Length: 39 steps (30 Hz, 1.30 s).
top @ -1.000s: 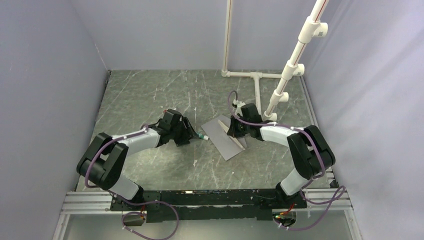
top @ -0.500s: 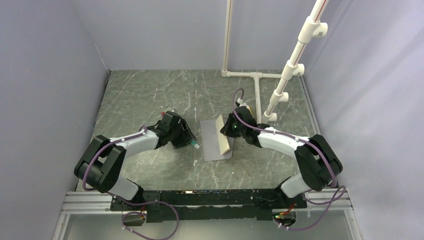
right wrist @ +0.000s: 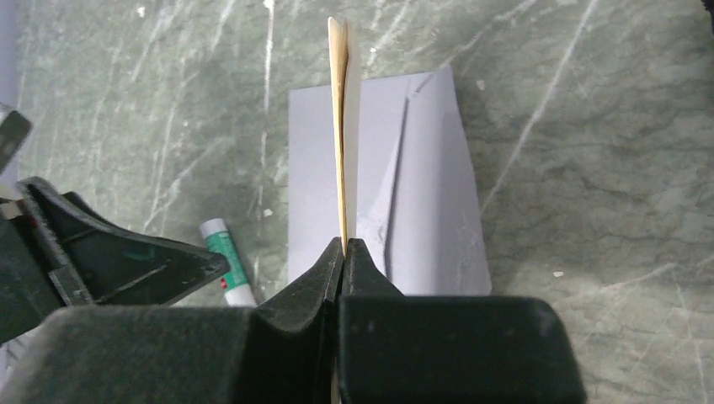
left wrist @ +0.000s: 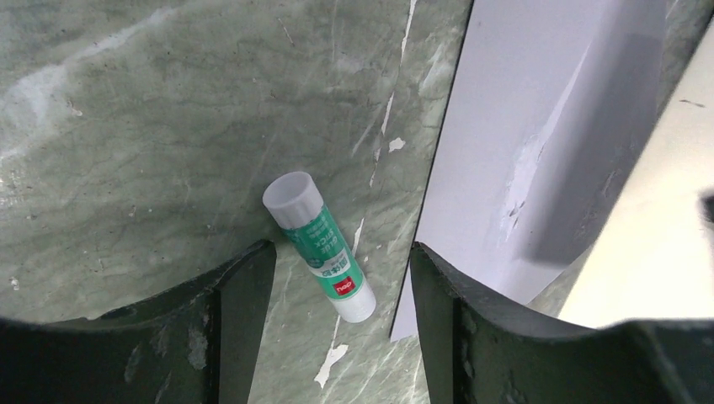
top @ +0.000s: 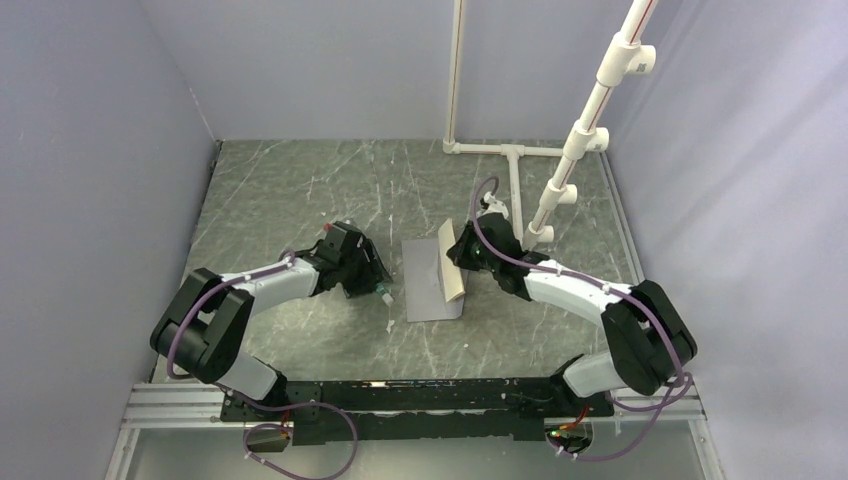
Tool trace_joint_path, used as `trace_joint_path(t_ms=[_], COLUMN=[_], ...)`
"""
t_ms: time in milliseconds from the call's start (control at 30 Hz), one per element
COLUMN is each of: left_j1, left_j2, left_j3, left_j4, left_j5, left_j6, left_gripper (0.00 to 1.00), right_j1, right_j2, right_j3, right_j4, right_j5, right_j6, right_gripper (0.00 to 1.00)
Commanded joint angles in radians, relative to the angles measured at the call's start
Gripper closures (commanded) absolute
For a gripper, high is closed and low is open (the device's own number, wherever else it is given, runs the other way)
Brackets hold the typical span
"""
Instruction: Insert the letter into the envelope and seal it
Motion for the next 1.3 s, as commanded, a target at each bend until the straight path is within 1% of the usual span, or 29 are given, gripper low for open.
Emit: trace_joint_path(t_ms=[0,100,167,267,367,500,600,700,867,967,1033,1167,1267], left_j1=[-0.004,-0.005,-0.004,-0.005,-0.005,-0.004,-0.005,-0.005,-0.005,-0.011,-0.022,-0.040,-0.054], left_j2=[0.004,-0.027,-0.046,-0.056,-0.048,-0.014,0.066,0.176,0.253,0.308,0.341,0.383,0.388], left_j3=[0.035,0.037,0.047,0.105,0.192,0.262,0.322,0.392,0.403,0.450,0.471,0.475,0.467], left_j4=[-0.052,-0.073,-0.074,-0.116,-0.179,-0.176,-0.160,-0.203,-0.163,-0.202,-0.235,-0.254,-0.258], left_j5=[-0.025,-0.034,-0.019,0.027,0.040,0.078,0.137,0.146,0.140,0.122,0.103,0.113,0.108], left_j6=[0.012,0.014,0.043,0.140,0.199,0.232,0.251,0.232,0.175,0.153,0.146,0.120,0.104], left_gripper=[0.35,0.33,0.32,0.32,0.31,0.32,0.33,0.35,0.35,0.36,0.38,0.42,0.48], right_j1=[-0.015,-0.020,-0.035,-0.068,-0.088,-0.097,-0.105,-0.114,-0.124,-0.130,-0.129,-0.129,-0.130], right_j2=[0.022,0.021,0.019,0.020,0.028,0.051,0.063,0.087,0.106,0.106,0.112,0.131,0.148], right_j3=[-0.052,-0.078,-0.091,-0.126,-0.159,-0.183,-0.225,-0.245,-0.256,-0.250,-0.246,-0.256,-0.265], right_j4=[0.119,0.158,0.184,0.235,0.279,0.326,0.417,0.468,0.489,0.483,0.485,0.496,0.501], right_j5=[0.011,0.012,-0.001,-0.044,-0.084,-0.125,-0.166,-0.183,-0.157,-0.144,-0.143,-0.145,-0.151], right_j6=[-0.019,-0.028,-0.044,-0.057,-0.069,-0.067,-0.053,-0.036,-0.016,0.008,0.004,0.012,0.042], right_gripper=[1.00,1.00,1.00,1.00,1.00,1.00,1.00,1.00,1.00,1.00,1.00,1.00,1.00])
